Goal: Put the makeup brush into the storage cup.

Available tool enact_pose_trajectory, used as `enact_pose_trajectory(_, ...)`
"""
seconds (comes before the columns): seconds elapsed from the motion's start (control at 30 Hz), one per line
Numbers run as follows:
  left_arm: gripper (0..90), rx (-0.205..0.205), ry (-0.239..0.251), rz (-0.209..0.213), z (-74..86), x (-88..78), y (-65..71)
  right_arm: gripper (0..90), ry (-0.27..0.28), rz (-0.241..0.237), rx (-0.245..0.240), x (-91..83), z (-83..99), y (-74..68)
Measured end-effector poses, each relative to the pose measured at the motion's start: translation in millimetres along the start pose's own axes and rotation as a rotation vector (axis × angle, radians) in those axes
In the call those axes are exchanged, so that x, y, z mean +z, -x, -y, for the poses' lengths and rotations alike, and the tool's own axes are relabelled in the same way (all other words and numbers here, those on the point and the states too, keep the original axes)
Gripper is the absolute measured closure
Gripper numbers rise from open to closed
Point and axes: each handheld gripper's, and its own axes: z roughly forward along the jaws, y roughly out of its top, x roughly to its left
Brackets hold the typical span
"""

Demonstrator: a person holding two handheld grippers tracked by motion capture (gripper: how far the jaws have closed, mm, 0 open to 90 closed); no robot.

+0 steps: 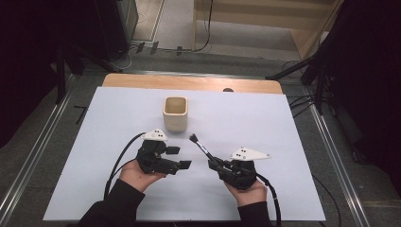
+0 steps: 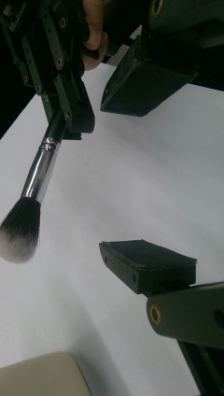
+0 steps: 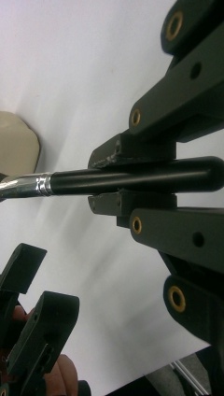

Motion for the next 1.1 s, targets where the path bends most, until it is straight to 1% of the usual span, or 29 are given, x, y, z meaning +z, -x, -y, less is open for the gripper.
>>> enact_pose_trajectory(0.07,27.6,-0.004,-0.001,-0.001,0.4,1.3,0.1,79.2,0.003,0.002,0.0,0.2,0.5,0.0)
enact_pose_trajectory(0.13,27.3,-0.006,0.002,-0.002,1.0,3.2,0.6,79.2,0.017,0.013,0.0,0.5,2.3,-0.7)
enact_pose_trajectory(0.2,27.0,-0.005,0.006,-0.005,1.3,4.8,1.1,79.2,0.031,0.017,0.014,1.3,3.9,-1.5)
enact_pose_trajectory(0.23,27.0,-0.007,0.008,-0.005,1.3,5.1,1.4,79.2,0.036,0.022,0.013,2.0,4.6,-2.0)
enact_pose_trajectory(0.33,27.1,-0.017,0.017,-0.005,1.0,6.6,2.1,79.2,0.048,0.025,0.018,5.1,7.1,-5.3)
enact_pose_trajectory(0.37,27.1,-0.022,0.022,-0.005,1.1,6.9,2.1,79.2,0.054,0.036,0.016,7.2,9.1,-7.3)
enact_pose_trajectory(0.47,27.1,-0.033,0.029,-0.003,1.2,7.8,2.2,79.2,0.061,0.046,0.025,8.2,11.2,-9.2)
enact_pose_trajectory(0.67,27.1,-0.041,0.045,-0.002,0.6,8.8,2.3,79.2,0.117,0.065,0.067,11.2,19.6,-15.0)
enact_pose_trajectory(0.87,27.2,-0.045,0.055,0.002,-0.5,9.9,3.1,79.2,0.18,0.09,0.07,16.2,26.3,-20.9)
enact_pose_trajectory(0.97,27.2,-0.058,0.07,0.006,-1.3,9.6,3.5,79.1,0.209,0.102,0.072,18.5,29.8,-23.7)
enact_pose_trajectory(1.1,27.6,-0.07,0.084,0.011,-2.6,9.9,3.4,79.1,0.219,0.099,0.091,22.0,34.0,-24.8)
